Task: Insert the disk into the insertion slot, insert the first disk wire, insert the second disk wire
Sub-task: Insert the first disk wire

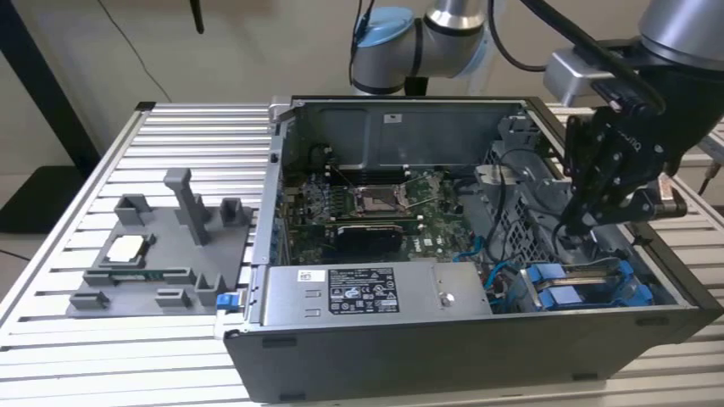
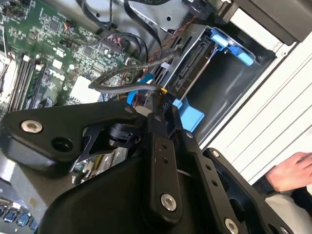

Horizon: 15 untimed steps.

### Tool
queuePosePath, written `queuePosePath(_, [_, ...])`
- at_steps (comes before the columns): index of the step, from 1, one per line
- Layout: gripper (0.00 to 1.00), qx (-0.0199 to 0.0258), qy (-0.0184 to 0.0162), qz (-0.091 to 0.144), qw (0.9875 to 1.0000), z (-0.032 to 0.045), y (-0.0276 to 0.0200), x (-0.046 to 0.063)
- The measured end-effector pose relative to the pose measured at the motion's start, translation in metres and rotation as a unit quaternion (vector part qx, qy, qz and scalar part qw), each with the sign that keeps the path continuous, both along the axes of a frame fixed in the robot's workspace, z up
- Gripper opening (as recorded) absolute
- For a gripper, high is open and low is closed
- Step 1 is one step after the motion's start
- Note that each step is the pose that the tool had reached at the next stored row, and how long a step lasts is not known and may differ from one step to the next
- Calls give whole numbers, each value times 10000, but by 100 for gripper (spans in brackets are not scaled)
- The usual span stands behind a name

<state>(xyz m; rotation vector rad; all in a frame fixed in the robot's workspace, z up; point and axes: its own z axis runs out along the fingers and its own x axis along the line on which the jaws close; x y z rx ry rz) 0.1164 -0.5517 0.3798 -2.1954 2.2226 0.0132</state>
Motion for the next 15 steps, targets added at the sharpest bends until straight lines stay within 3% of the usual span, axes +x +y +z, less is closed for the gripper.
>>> queuePosePath(3, [19, -41, 106, 0, 9999, -6, 0, 29])
queuePosePath(5, [19, -62, 148, 0, 9999, -9, 0, 40])
queuePosePath(15, [19, -70, 151, 0, 9999, -10, 0, 40])
